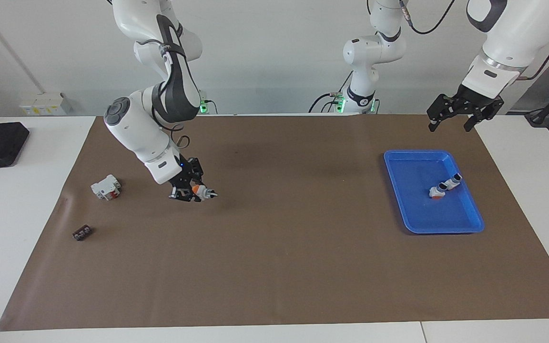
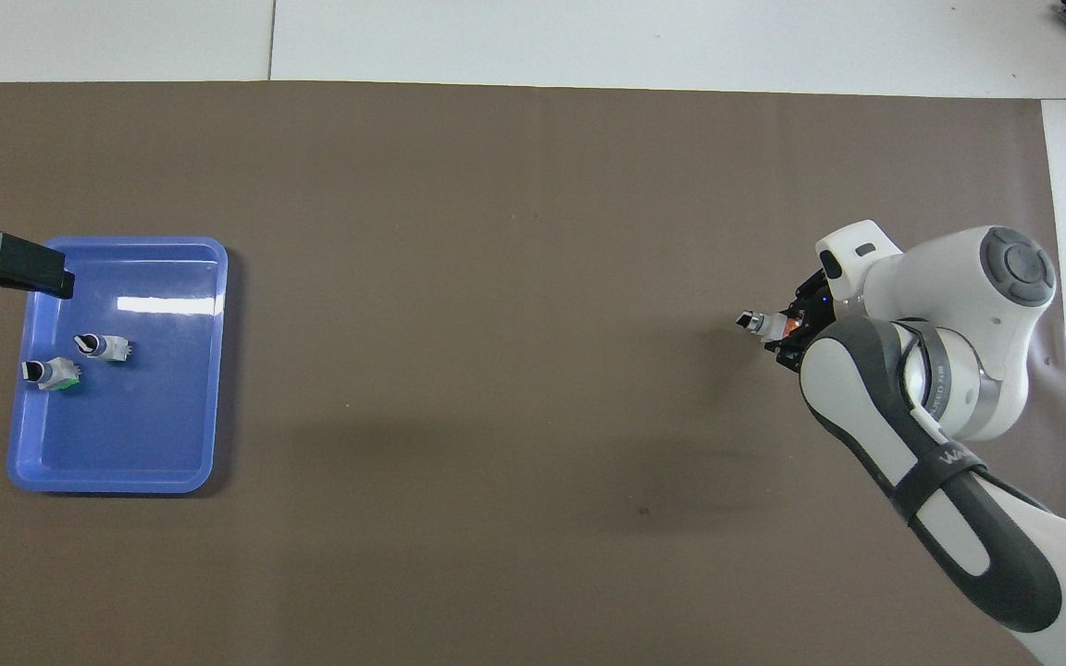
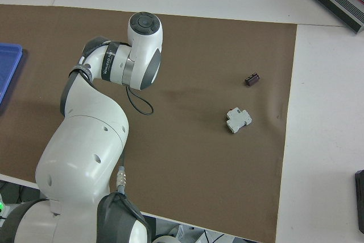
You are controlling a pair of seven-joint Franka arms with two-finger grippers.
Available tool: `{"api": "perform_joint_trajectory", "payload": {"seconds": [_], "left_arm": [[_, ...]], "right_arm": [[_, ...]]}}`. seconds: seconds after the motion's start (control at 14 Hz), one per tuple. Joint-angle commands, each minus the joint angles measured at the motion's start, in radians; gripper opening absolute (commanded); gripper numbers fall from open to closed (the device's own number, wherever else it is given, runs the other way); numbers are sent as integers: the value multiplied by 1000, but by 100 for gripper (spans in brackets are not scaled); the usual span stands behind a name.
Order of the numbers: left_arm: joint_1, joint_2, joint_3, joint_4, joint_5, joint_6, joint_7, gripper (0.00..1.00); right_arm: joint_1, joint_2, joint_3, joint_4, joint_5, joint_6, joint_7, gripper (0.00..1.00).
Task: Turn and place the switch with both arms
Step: 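Lift the switch with the right gripper while the left gripper reaches toward it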
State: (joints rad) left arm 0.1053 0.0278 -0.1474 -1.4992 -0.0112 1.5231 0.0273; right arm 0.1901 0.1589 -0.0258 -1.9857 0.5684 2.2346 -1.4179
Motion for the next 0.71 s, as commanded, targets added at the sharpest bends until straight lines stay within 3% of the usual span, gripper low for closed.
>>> {"api": "perform_joint_trajectory", "payload": {"seconds": [0.0, 0.21, 0.36, 0.5, 0.64], "left_arm": [[7, -31, -1, -38, 13, 15, 6, 100], [-1, -31, -3, -38, 13, 0, 3, 100], [-7, -32, -3, -38, 13, 0, 3, 100], [-10, -35, -3, -41, 13, -7, 3, 100], [-12, -37, -12, -42, 13, -29, 9, 100]], "right_arm": [[-11, 10, 36, 15, 216, -13, -146, 0], [15, 17, 128, 28, 329, 93, -211, 0], [76, 22, 135, 50, 408, 178, -202, 0], [100, 34, 136, 65, 455, 188, -200, 0], [178, 42, 138, 64, 504, 290, -199, 0]]}}
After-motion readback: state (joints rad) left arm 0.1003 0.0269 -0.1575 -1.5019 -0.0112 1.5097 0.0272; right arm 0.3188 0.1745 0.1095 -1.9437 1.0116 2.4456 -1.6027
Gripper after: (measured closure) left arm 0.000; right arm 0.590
